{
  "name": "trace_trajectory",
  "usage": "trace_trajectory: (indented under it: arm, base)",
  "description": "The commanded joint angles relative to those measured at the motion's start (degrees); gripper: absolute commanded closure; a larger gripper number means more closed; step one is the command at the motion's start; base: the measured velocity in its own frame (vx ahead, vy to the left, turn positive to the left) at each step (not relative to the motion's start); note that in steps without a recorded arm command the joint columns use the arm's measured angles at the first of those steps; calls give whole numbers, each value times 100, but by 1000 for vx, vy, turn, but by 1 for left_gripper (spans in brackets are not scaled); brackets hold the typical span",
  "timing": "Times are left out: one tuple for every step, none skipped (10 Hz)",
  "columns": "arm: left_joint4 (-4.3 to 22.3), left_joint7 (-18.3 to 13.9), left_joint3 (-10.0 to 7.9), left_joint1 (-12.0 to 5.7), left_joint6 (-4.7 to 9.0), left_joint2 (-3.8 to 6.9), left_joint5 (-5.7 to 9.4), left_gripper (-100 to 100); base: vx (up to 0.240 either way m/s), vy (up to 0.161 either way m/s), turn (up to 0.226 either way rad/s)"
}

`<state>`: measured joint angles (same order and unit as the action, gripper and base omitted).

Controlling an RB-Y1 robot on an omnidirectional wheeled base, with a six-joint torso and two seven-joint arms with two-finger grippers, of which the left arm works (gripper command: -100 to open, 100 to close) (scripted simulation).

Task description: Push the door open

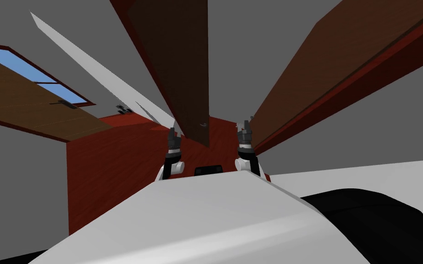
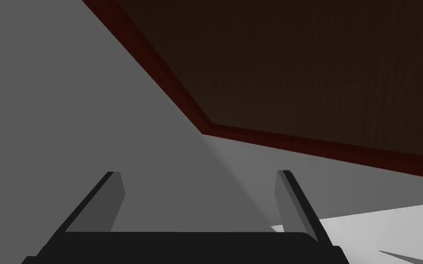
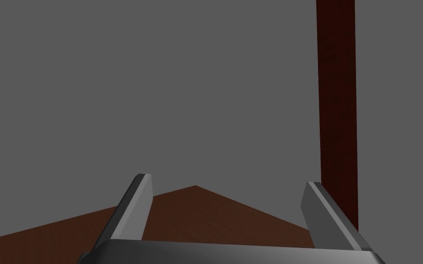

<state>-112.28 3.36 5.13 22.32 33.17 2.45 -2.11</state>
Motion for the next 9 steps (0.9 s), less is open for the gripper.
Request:
trace_trajectory:
  arm:
    - [164, -12, 15, -38, 63, 14, 3, -100]
    - [339, -27, 50, -86, 88, 34, 3, -100]
    - [522, -43, 87, -136, 114, 50, 2, -100]
    - [673, -59, 124, -187, 141, 65, 2, -100]
    - [869, -75, 162, -238, 167, 80, 2, -100]
    - [1061, -92, 199, -289, 194, 94, 2, -100]
    - [1233, -108, 238, -341, 221, 104, 2, -100]
    - [1414, -125, 276, -394, 248, 114, 2, -100]
    - [1461, -125, 276, -394, 248, 114, 2, -100]
  base:
    - [58, 30, -27]
    - [49, 26, -48]
    - [70, 36, -92]
    - [79, 51, -87]
    - [96, 52, -88]
    - [100, 57, -95]
    - [103, 73, -92]
    - [96, 63, -100]
    - [54, 36, -22]
